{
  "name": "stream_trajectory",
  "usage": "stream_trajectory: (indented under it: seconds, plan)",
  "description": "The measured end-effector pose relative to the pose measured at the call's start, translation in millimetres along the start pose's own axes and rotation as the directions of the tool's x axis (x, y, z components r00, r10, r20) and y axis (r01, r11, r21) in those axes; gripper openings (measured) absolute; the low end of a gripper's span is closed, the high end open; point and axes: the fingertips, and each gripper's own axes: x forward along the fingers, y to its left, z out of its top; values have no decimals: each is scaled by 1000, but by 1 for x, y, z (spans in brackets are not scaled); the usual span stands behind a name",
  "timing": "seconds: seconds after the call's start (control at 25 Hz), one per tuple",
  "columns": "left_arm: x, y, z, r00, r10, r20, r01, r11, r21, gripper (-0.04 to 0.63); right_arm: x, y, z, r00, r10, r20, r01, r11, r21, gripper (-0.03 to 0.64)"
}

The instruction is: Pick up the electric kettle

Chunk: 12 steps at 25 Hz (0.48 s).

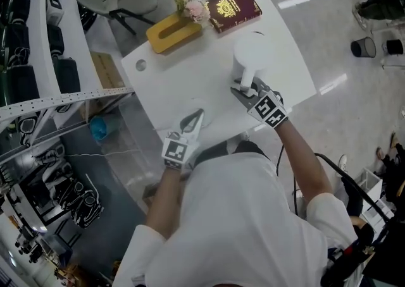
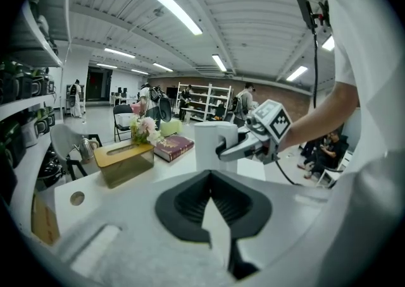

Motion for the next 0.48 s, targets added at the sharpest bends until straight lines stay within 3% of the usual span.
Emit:
stream_trajectory:
  seconds: [0.48]
  plan:
    - [19,-4,-7,998,-56,17,57,998,-29,2,-8,3,-28,996,-80,-25,82,995,57,95]
